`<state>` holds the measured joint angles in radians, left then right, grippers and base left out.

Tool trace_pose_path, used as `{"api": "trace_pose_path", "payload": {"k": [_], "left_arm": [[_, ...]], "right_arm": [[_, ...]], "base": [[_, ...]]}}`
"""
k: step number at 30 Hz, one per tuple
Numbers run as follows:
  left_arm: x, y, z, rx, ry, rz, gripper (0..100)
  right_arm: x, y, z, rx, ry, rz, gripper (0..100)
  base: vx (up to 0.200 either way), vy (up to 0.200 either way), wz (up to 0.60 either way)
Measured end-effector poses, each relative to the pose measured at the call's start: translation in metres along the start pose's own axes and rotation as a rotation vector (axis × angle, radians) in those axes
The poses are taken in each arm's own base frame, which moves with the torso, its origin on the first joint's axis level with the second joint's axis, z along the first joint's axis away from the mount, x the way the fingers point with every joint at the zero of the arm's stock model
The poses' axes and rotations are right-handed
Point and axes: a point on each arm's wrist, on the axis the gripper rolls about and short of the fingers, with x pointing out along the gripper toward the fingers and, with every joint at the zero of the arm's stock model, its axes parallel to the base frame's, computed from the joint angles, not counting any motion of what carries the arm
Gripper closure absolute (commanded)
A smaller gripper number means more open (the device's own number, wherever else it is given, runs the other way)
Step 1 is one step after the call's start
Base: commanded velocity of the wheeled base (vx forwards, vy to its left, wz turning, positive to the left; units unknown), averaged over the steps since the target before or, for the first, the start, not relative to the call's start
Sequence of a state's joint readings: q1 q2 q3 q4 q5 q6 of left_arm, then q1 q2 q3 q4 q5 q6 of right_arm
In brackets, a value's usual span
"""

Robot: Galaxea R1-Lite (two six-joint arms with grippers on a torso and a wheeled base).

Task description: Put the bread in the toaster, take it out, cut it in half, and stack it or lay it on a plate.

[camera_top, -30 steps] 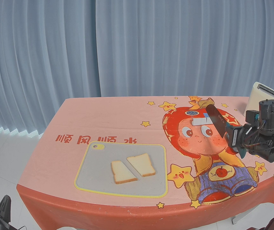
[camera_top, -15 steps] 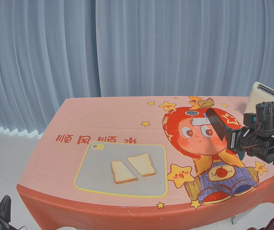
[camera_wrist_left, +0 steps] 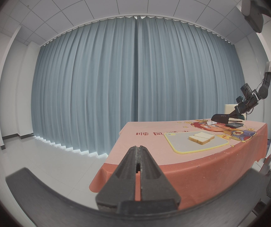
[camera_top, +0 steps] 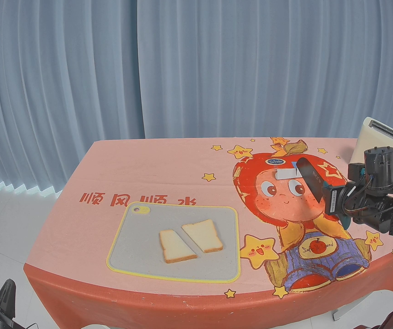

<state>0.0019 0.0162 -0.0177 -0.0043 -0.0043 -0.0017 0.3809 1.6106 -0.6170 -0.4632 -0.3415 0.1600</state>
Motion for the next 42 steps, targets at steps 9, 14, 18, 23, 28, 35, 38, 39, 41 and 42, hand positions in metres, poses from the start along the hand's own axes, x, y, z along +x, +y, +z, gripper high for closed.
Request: {"api": "trace_pose_path", "payload": {"k": [9,14,18,23,28,35,38,39,41,42], "left_arm": [[0.0,0.0,0.0,0.0,0.0,0.0,100],[0.0,0.0,0.0,0.0,0.0,-0.001,100],[0.0,0.0,0.0,0.0,0.0,0.0,100],[0.0,0.0,0.0,0.0,0.0,0.0,100],[0.0,0.0,0.0,0.0,0.0,-0.001,100],[0.0,0.0,0.0,0.0,0.0,0.0,100],[0.0,0.0,0.0,0.0,0.0,-0.001,100],[0.0,0.0,0.0,0.0,0.0,0.0,100],[0.0,0.0,0.0,0.0,0.0,-0.001,100],[0.0,0.0,0.0,0.0,0.0,-0.001,100]], "right_arm": [[0.0,0.003,-0.001,-0.008,0.004,0.009,100],[0.001,0.003,-0.004,-0.012,0.013,0.009,100],[0.002,0.004,-0.005,-0.014,0.018,0.008,100],[0.003,0.004,-0.005,-0.014,0.022,0.006,100],[0.005,0.004,-0.005,-0.011,0.017,0.004,100],[0.009,0.004,-0.001,0.012,-0.039,0.011,100],[0.011,0.005,-0.003,0.008,-0.03,0.008,100],[0.012,0.005,-0.004,0.007,-0.025,0.007,100],[0.013,0.005,-0.006,0.004,-0.019,0.007,100],[0.013,0.005,-0.006,0.003,-0.017,0.006,100]], "base": [[0.0,0.0,0.0],[0.0,0.0,0.0],[0.0,0.0,0.0],[0.0,0.0,0.0],[0.0,0.0,0.0],[0.0,0.0,0.0],[0.0,0.0,0.0],[0.0,0.0,0.0],[0.0,0.0,0.0],[0.0,0.0,0.0]]}}
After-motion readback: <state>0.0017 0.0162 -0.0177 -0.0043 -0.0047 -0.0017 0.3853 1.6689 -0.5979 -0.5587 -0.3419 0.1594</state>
